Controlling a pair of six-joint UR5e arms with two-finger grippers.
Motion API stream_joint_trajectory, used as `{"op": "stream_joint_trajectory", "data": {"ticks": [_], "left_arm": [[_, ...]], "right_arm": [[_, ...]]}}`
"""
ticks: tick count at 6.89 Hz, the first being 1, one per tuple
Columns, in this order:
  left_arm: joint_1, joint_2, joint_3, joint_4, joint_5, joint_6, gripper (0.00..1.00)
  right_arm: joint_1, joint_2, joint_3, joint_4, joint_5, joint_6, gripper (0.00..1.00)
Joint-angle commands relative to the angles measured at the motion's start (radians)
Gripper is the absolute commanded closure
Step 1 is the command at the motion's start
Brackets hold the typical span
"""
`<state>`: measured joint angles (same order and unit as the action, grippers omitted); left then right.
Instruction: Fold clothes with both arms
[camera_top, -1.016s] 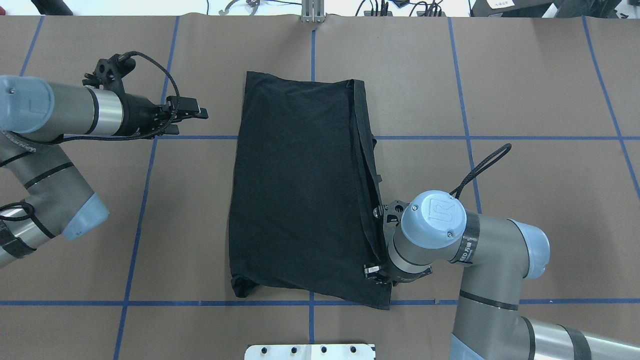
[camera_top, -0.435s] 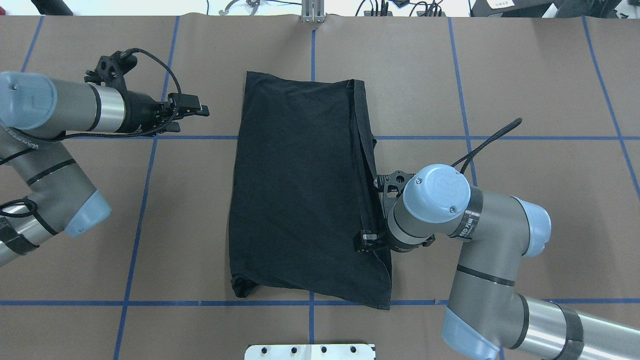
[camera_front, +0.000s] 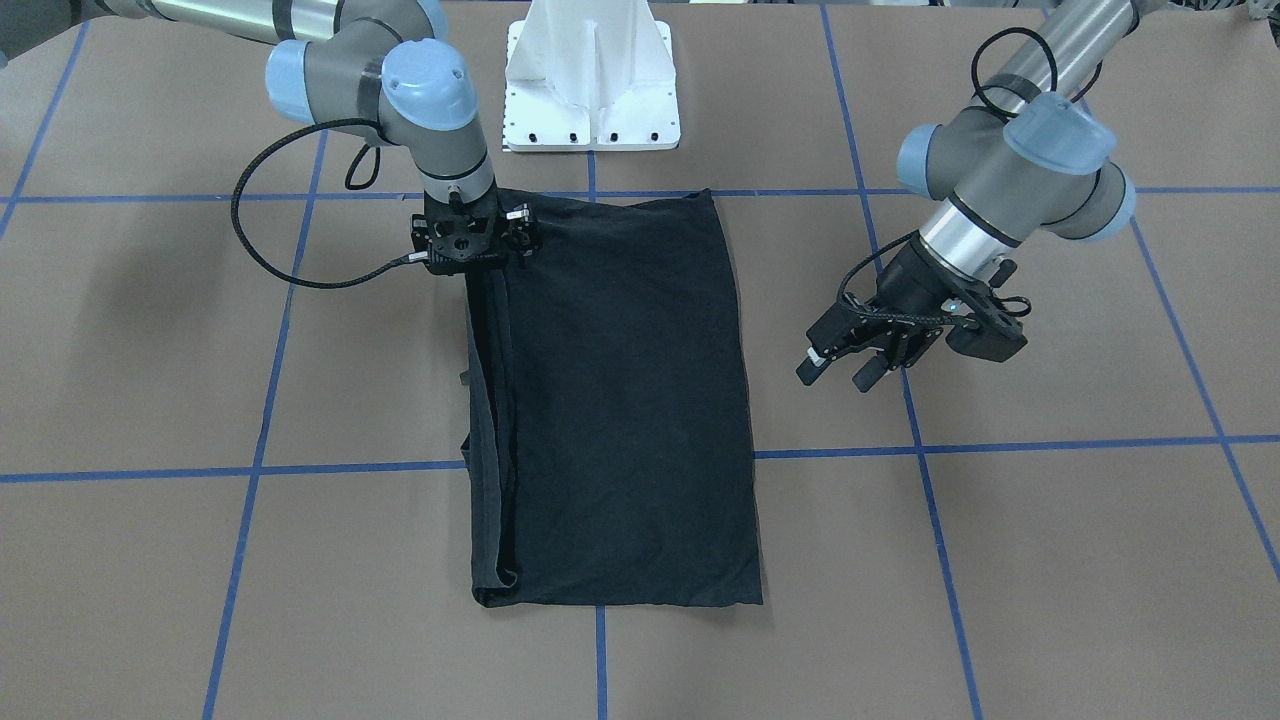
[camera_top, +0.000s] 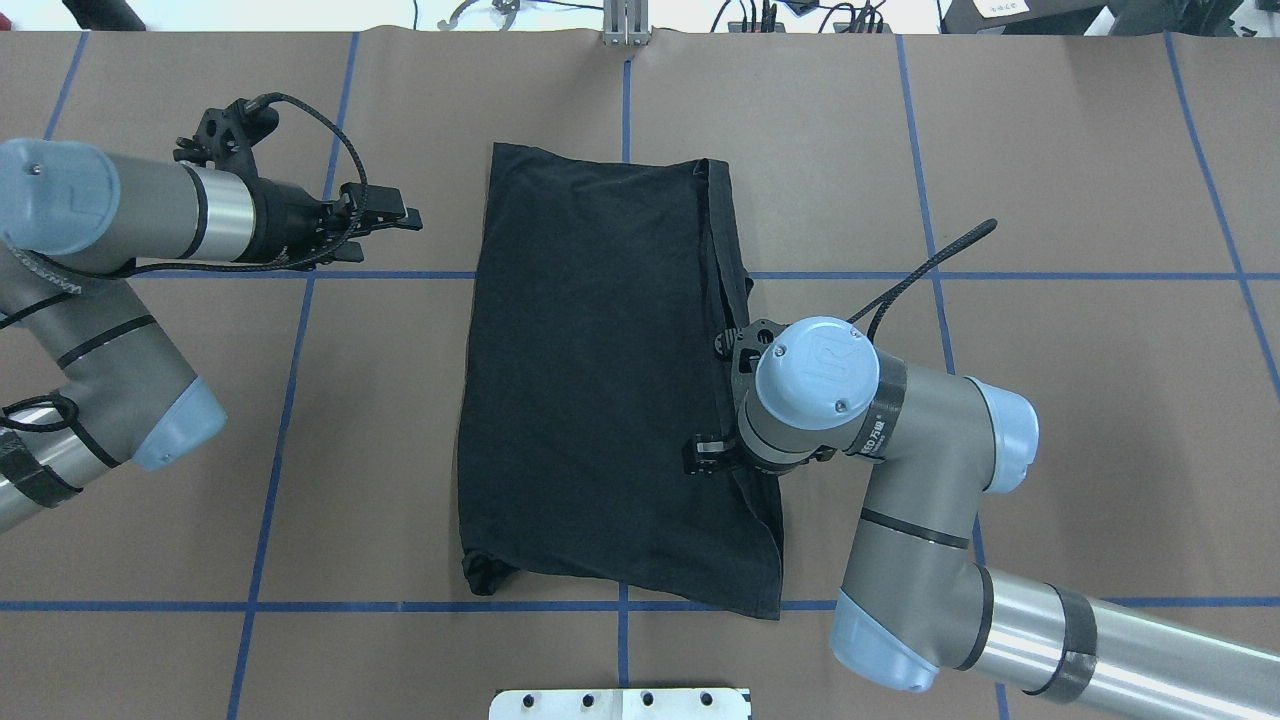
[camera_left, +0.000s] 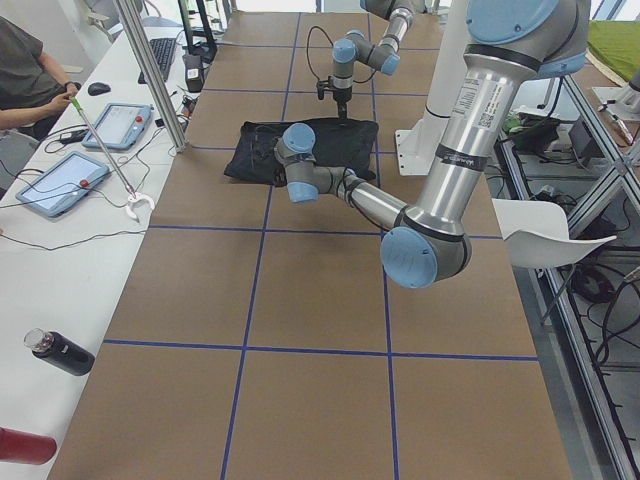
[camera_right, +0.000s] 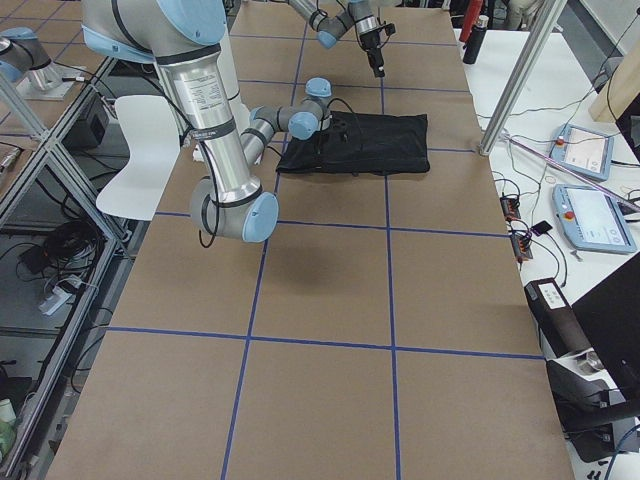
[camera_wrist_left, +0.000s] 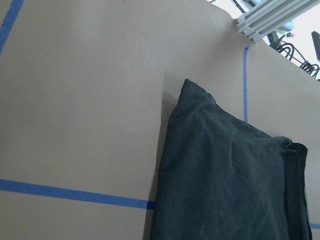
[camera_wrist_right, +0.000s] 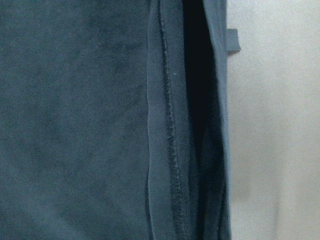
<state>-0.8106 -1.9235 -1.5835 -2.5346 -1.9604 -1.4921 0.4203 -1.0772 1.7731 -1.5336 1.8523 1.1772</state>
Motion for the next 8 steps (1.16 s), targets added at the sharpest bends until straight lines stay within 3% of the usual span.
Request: {"op": "stream_joint_trajectory", "data": {"ticks": [1,8], "left_arm": [[-0.001,-0.002,-0.001,0.0,-0.002,0.0,0.0],[-0.001,-0.008,0.0,0.0,0.0,-0.002,0.0]], "right_arm": [[-0.002,-0.007,-0.012,-0.005,-0.015,-0.011,0.0],[0.003,-0.039,-0.015,-0.008,-0.025,-0.071,0.0]]}}
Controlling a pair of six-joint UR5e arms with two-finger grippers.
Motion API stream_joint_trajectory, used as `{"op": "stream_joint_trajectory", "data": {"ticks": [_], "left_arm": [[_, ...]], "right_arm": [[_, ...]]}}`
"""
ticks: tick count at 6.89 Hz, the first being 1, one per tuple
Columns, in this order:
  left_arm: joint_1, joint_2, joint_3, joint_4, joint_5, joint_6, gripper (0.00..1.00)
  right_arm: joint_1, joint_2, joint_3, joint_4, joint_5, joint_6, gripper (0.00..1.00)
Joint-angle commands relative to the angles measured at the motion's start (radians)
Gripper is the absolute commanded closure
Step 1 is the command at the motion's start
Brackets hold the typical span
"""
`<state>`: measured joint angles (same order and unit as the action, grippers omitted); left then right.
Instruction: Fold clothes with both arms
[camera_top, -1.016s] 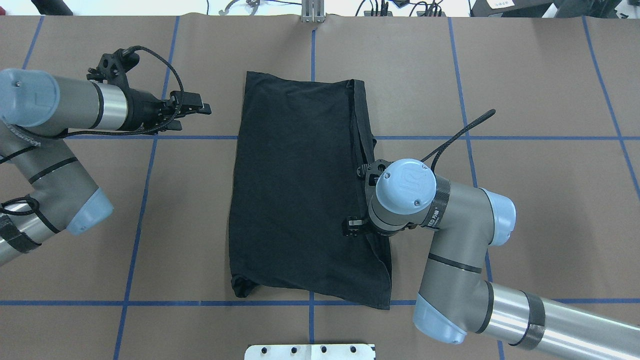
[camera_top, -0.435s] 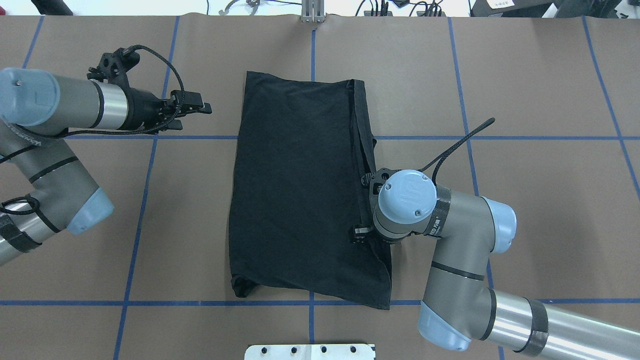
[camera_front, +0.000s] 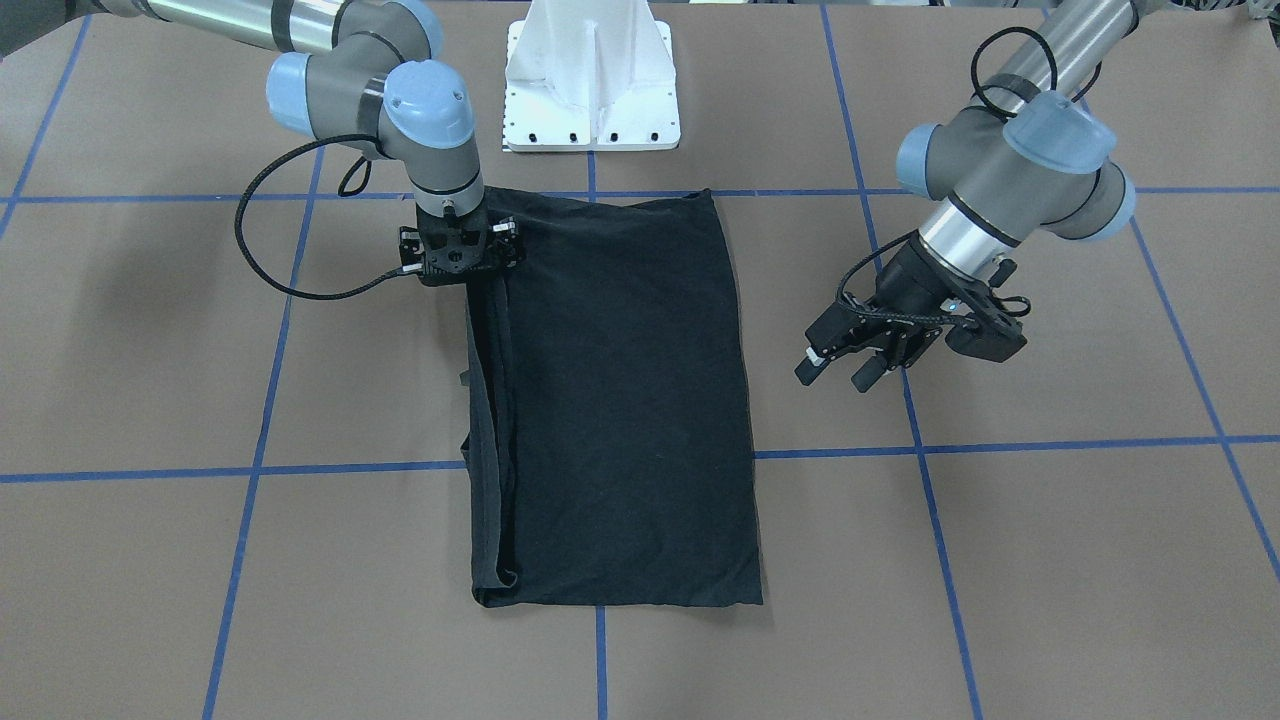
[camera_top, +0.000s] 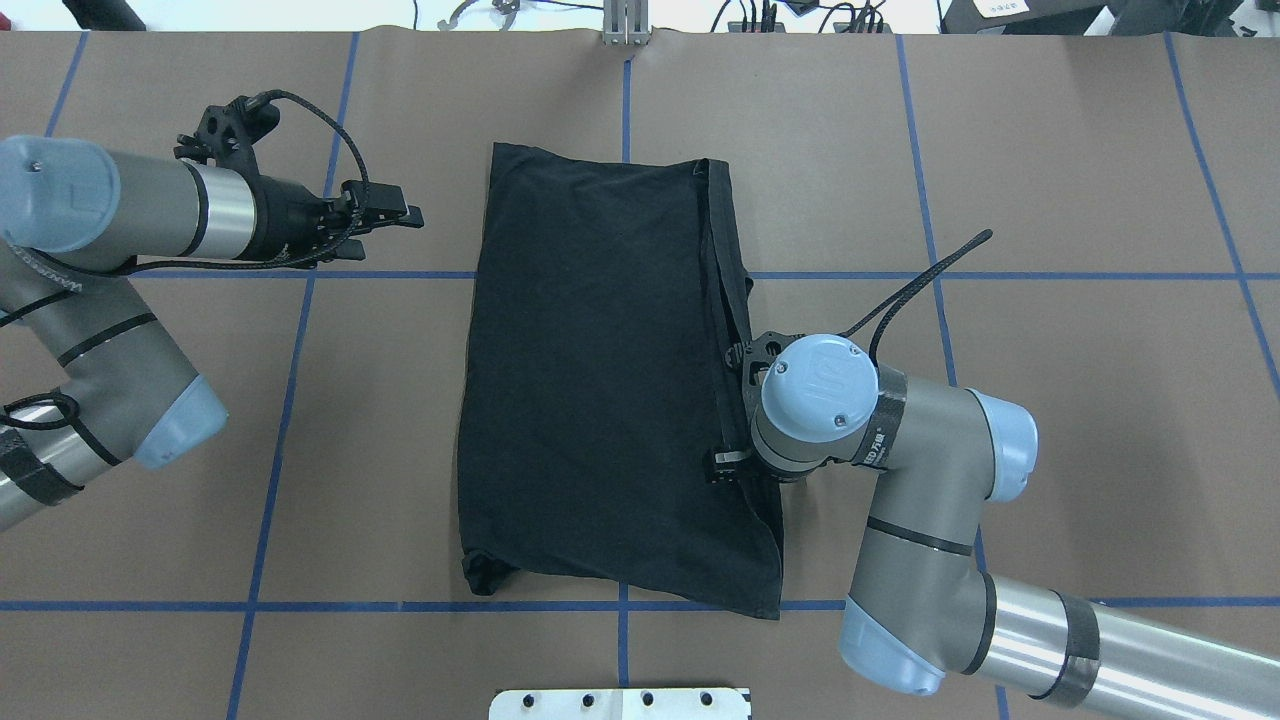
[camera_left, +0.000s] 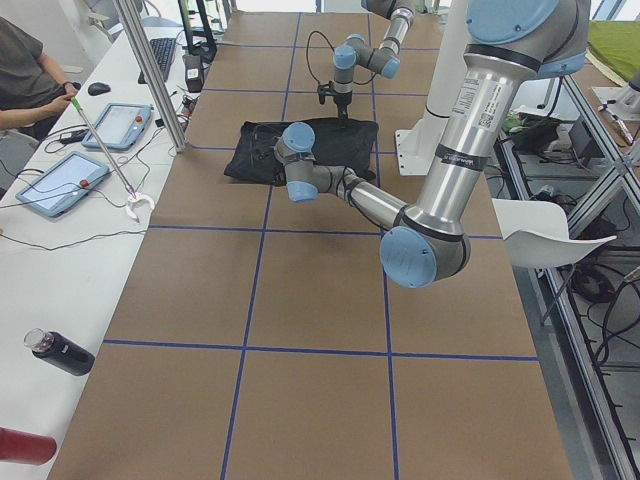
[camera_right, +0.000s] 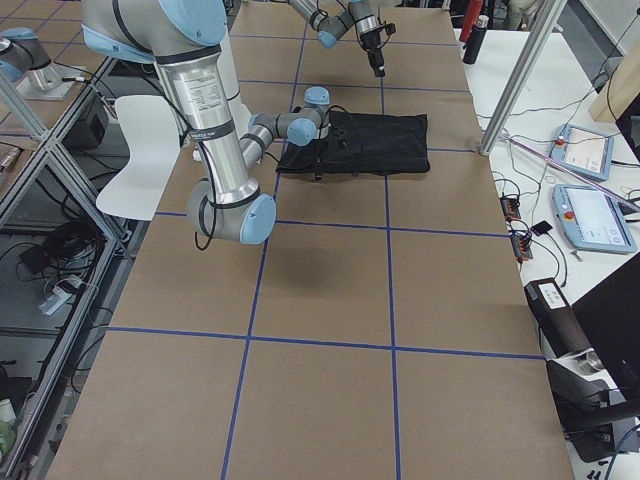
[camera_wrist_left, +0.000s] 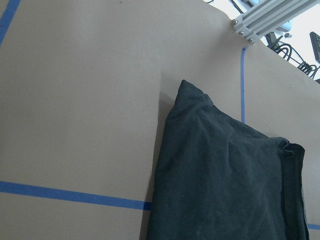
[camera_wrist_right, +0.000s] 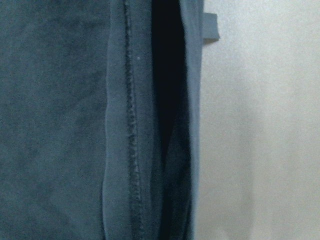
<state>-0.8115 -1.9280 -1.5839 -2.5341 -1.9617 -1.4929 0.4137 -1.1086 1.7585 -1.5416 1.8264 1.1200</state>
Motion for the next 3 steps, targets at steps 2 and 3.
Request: {"op": "stream_joint_trajectory", "data": {"ticks": [2,3], "left_arm": [[0.002,-0.005,0.001,0.0,0.001,-0.001,0.0],[0.002,-0.005,0.002,0.0,0.001,-0.001,0.0]], "right_arm": [[0.019,-0.02,0.001,0.003,0.001,-0.038,0.0],[0.033,-0.029,0.001,0.003,0.004,-0.052,0.0]]}}
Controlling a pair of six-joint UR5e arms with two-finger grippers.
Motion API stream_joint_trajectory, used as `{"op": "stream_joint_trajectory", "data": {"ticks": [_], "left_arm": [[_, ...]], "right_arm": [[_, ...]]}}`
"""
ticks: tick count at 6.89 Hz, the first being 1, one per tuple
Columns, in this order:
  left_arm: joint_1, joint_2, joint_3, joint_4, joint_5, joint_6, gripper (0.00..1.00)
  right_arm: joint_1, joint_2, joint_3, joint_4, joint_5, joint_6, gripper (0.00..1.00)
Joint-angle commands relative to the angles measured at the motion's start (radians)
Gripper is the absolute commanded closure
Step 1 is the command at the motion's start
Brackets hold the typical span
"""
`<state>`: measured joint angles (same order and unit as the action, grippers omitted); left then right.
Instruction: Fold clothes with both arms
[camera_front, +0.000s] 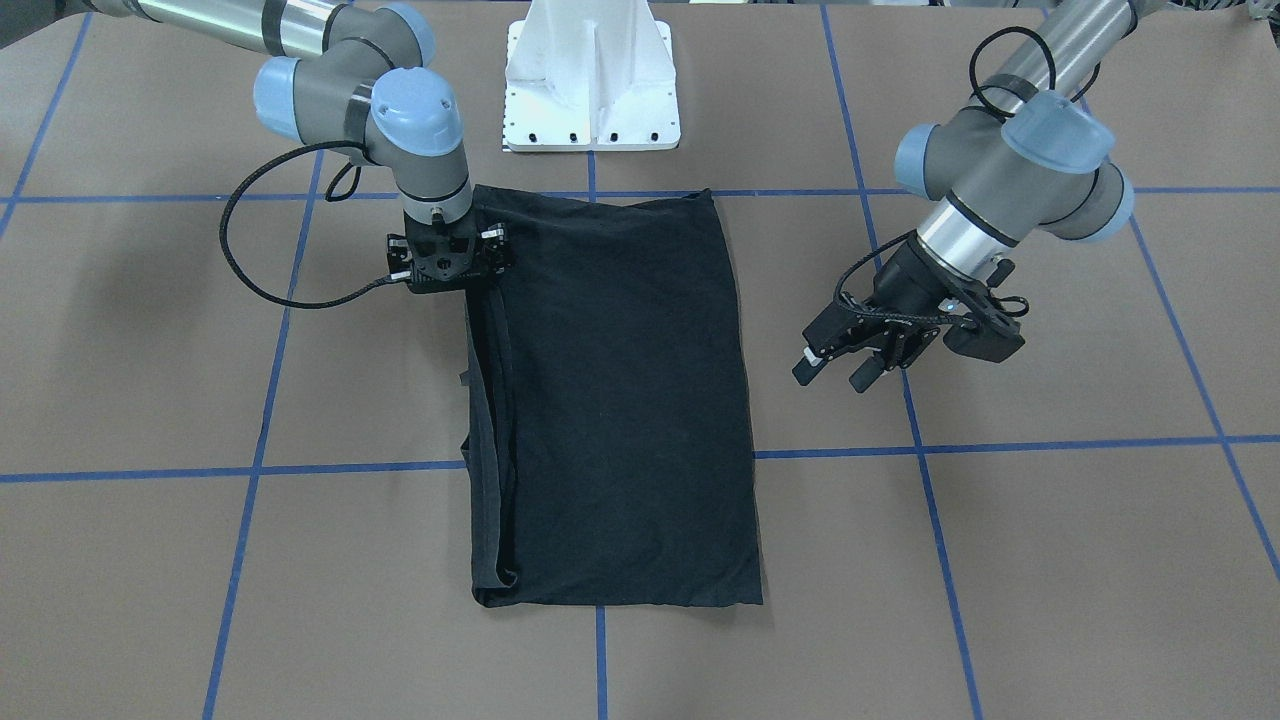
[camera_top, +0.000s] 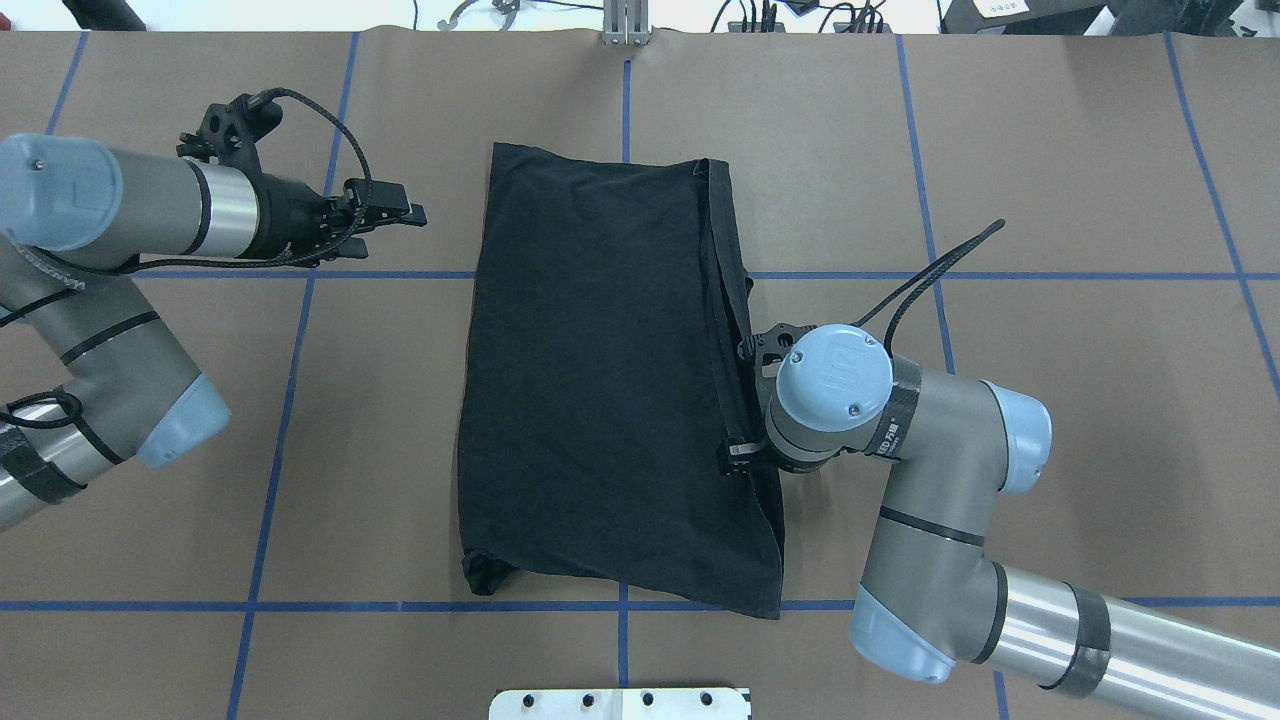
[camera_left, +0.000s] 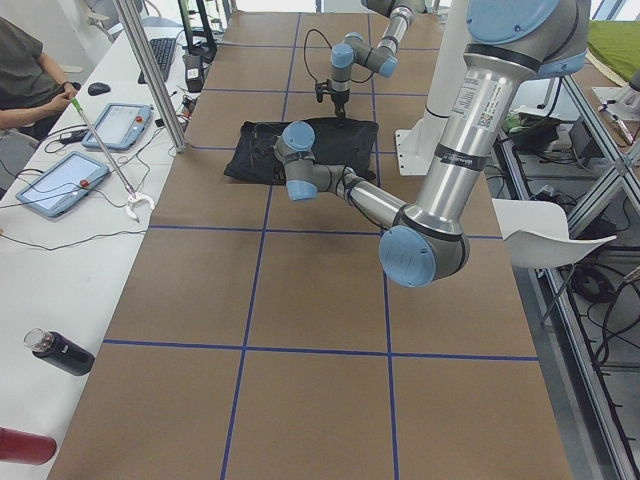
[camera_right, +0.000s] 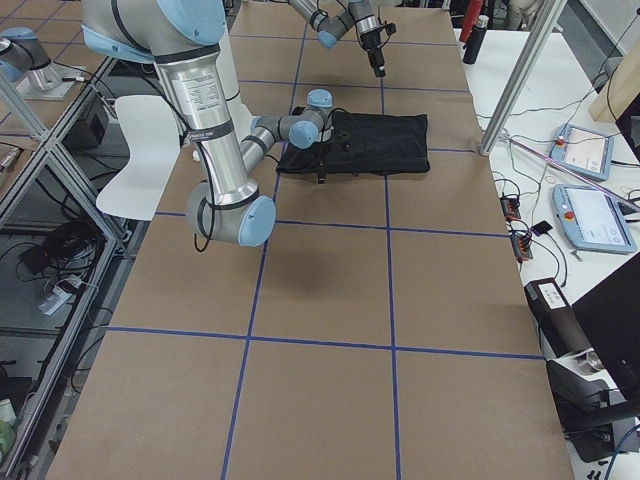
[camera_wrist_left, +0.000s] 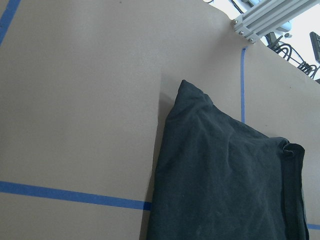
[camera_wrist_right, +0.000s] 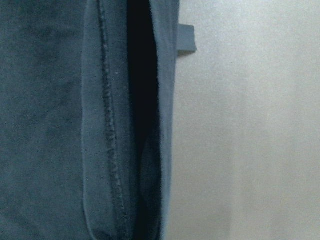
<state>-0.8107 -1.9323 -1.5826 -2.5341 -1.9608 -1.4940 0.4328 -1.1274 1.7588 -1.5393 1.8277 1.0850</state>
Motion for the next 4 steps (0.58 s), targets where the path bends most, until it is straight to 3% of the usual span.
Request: {"op": "stream_joint_trajectory", "data": {"ticks": [1,4], "left_arm": [[0.001,-0.002,0.001,0.0,0.0,-0.002,0.0],[0.001,-0.002,0.001,0.0,0.0,-0.002,0.0]], "right_arm": [[0.018,-0.027,0.001,0.004,-0.001,-0.04,0.0],[0.059,-0.055,0.004,0.008,0.013,-0.091,0.0]]}}
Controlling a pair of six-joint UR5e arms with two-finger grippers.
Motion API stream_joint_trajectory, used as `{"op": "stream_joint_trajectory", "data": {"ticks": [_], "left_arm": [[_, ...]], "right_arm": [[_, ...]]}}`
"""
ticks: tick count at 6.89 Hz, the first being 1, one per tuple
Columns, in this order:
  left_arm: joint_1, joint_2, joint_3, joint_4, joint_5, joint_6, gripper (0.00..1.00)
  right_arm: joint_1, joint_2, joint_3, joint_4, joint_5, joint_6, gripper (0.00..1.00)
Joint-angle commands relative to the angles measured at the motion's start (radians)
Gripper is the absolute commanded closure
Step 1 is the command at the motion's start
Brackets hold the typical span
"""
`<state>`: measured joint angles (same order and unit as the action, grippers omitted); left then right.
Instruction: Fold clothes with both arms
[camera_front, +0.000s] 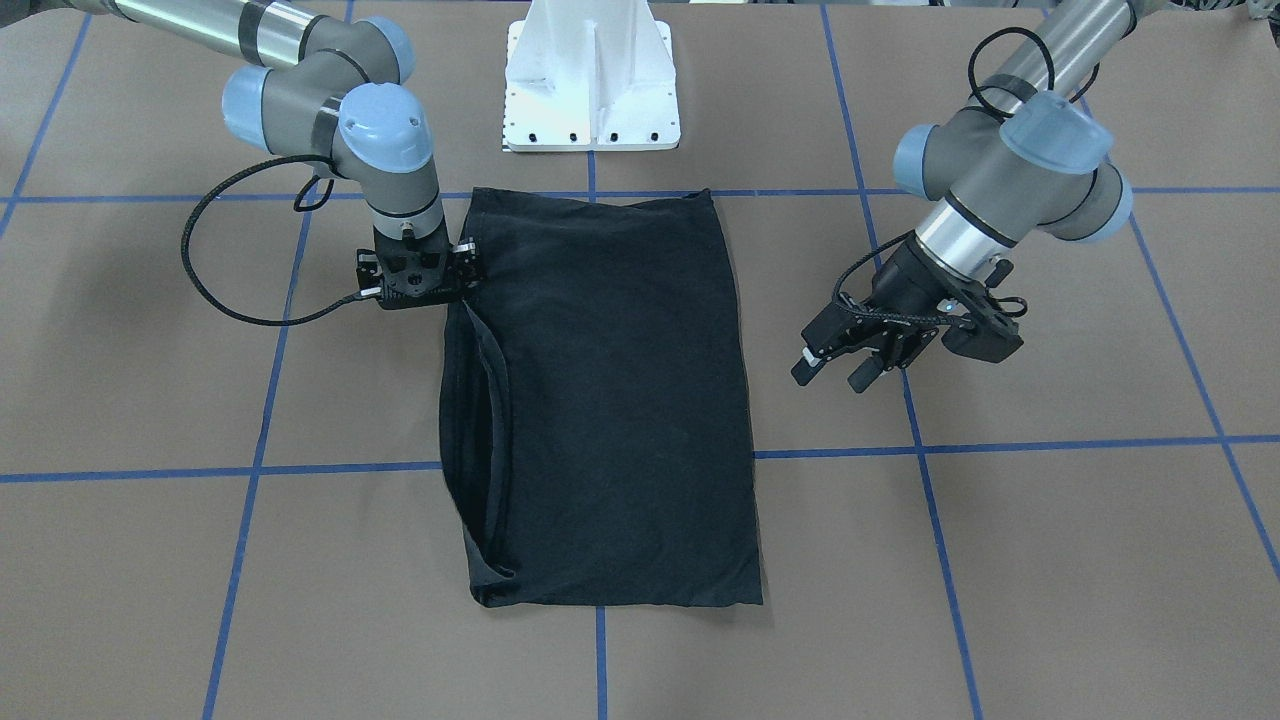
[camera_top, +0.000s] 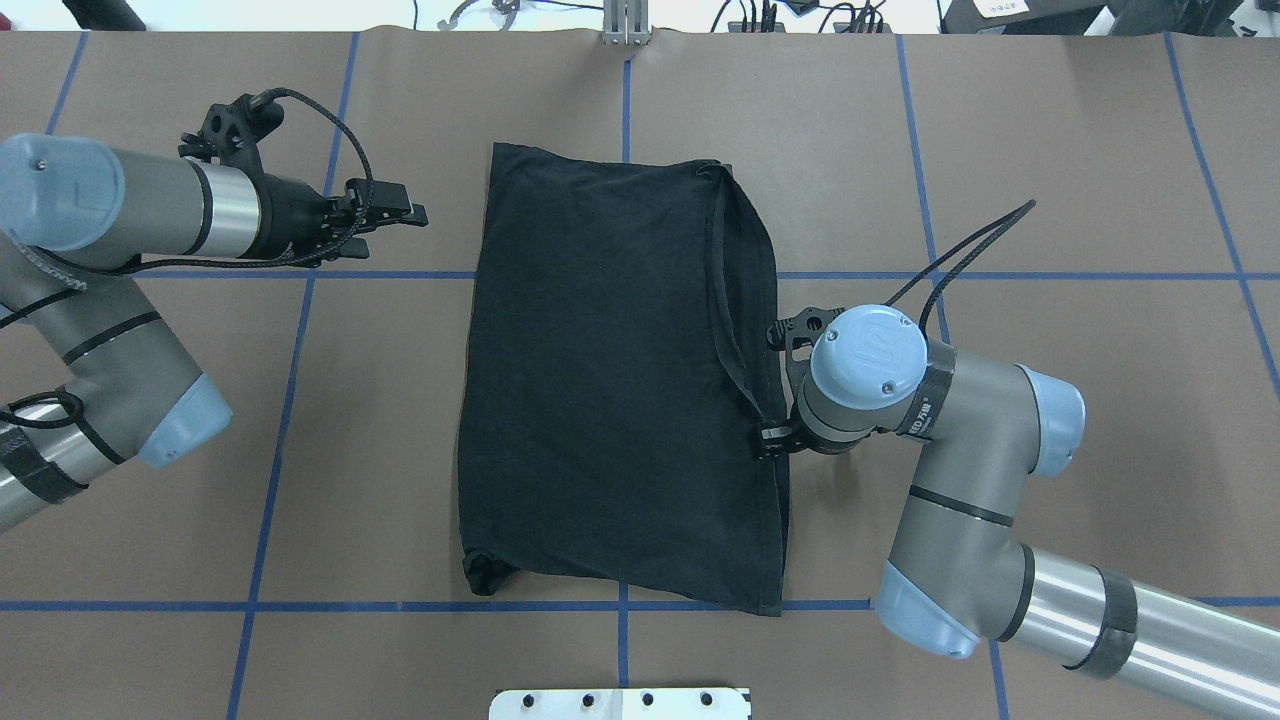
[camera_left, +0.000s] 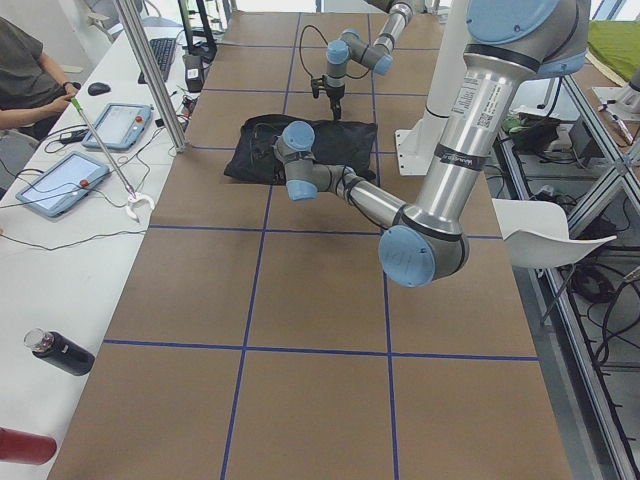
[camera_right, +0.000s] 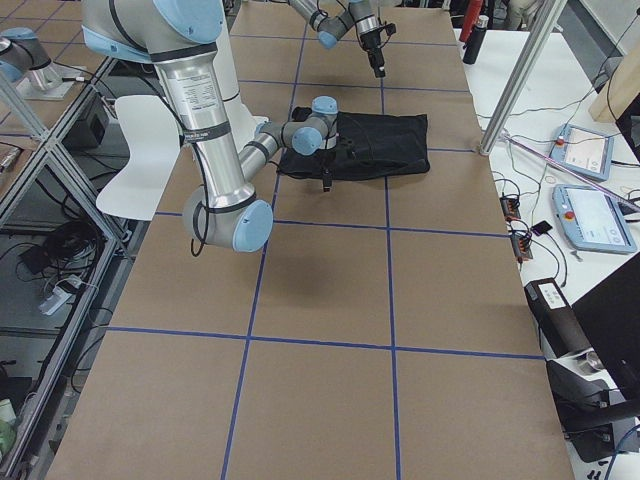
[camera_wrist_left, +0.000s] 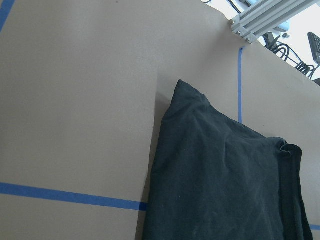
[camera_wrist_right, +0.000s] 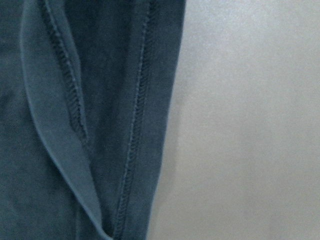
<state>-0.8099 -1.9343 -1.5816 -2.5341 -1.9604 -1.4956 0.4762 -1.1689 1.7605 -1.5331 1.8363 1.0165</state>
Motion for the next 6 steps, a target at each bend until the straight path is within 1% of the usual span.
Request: {"op": "stream_joint_trajectory", "data": {"ticks": [1,3,5,6], "left_arm": [[0.0,0.0,0.0,0.0,0.0,0.0,0.0],[0.0,0.0,0.005,0.0,0.0,0.0,0.0],[0.0,0.0,0.012,-0.002,-0.002,0.001,0.0],[0.0,0.0,0.014,-0.003,-0.002,0.001,0.0]], "right_arm": [[0.025,-0.011,0.008,0.002,0.008,-0.027,0.0],[0.042,0.027,0.019,0.004,0.021,-0.026,0.0],[0.062,0.105,0.005,0.004,0.012,-0.026,0.0],[0.064,0.156,-0.047,0.004,-0.002,-0.035,0.0]]}}
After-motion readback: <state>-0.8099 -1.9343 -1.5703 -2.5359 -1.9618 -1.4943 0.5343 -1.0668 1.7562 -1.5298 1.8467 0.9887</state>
